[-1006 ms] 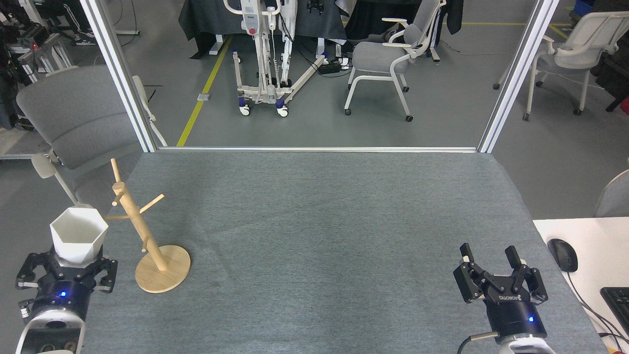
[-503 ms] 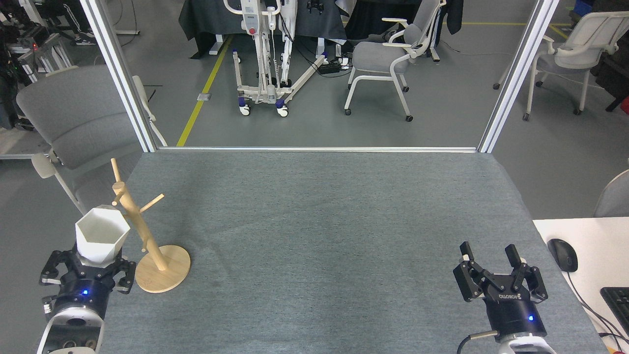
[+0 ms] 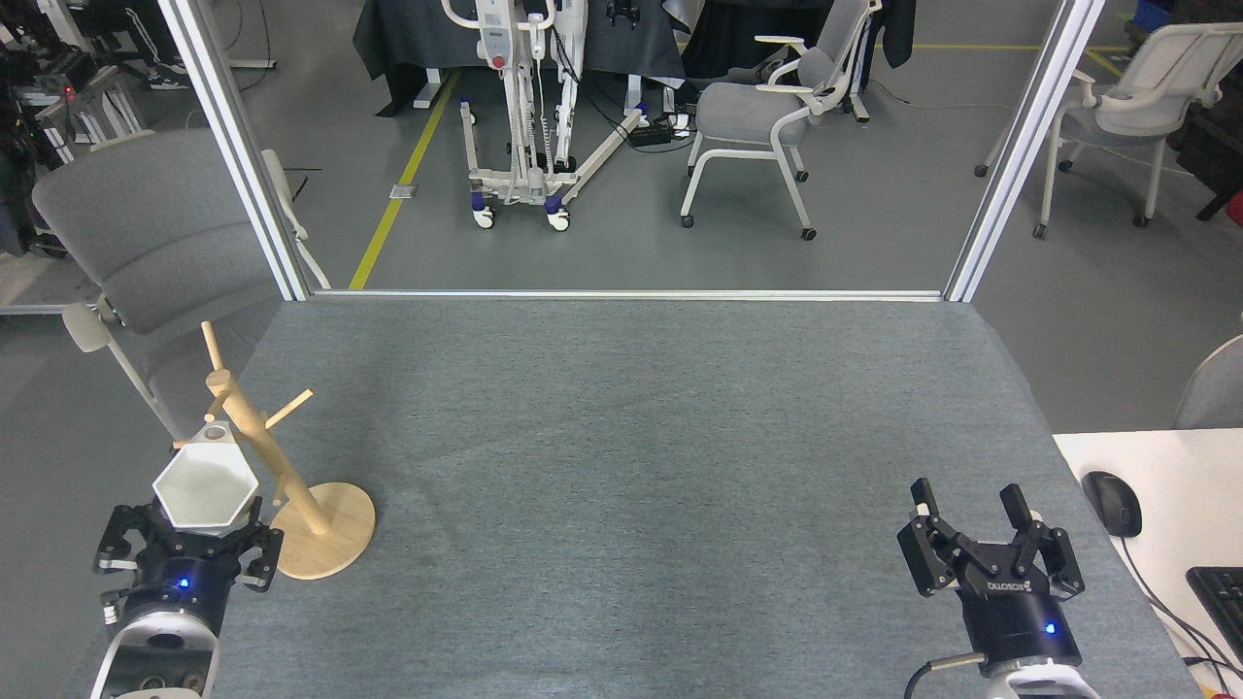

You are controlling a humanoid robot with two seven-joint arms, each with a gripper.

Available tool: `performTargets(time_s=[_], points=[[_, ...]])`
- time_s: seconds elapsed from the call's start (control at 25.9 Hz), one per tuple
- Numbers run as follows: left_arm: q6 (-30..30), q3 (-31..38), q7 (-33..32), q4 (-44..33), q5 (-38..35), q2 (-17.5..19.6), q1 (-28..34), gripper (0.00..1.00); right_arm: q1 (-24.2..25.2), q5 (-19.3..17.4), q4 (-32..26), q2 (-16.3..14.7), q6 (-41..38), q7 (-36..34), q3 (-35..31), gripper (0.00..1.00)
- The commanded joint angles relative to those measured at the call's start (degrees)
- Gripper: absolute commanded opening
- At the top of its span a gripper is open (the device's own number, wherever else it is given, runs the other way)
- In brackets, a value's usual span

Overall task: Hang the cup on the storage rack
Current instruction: 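Open the left gripper and withdraw it from the hanging cup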

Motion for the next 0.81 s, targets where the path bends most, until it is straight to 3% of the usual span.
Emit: performTargets(time_s=[0.0, 0.43, 0.77], points=[[-0.12, 0.0, 0.3, 1.43, 0.13, -0.27, 0.39, 0.97, -0.07, -0.09, 0.05, -0.02, 0.1, 0.01, -0.01, 0.99], [-0.73, 0.0, 1.62, 8.29, 0.66, -1.32, 3.47, 0.98, 0.02, 0.0, 0.14, -1.16, 4.05, 0.01, 0.08, 1.0], [-7.94, -2.55, 6.1, 5.83, 5.84, -15.65, 0.74, 0.98, 0.02, -0.09, 0.05, -1.43, 4.05, 0.89, 0.08, 1.0]])
